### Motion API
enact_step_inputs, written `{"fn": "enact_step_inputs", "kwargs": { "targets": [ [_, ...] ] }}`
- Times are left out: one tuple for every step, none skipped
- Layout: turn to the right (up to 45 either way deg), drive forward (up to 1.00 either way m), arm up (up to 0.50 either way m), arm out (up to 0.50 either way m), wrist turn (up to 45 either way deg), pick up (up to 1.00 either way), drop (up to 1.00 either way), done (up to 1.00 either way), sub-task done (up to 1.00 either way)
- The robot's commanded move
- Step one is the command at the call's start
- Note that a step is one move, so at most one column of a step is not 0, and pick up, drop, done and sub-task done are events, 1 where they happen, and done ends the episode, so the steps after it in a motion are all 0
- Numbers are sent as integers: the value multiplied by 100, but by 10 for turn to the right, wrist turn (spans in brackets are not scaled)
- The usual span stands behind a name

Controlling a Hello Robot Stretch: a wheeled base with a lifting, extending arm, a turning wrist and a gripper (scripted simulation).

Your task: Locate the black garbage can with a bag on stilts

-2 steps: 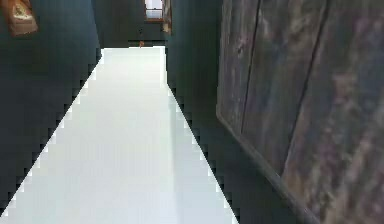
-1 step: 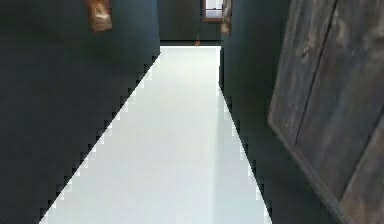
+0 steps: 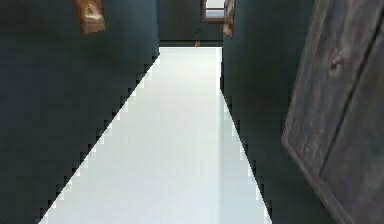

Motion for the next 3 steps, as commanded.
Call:
{"fn": "enact_step_inputs", "kwargs": {
  "targets": [
    [0,100,0,0,0,0,0,0,0],
    [-30,0,0,0,0,0,0,0,0],
    [0,100,0,0,0,0,0,0,0]
  ]
}}
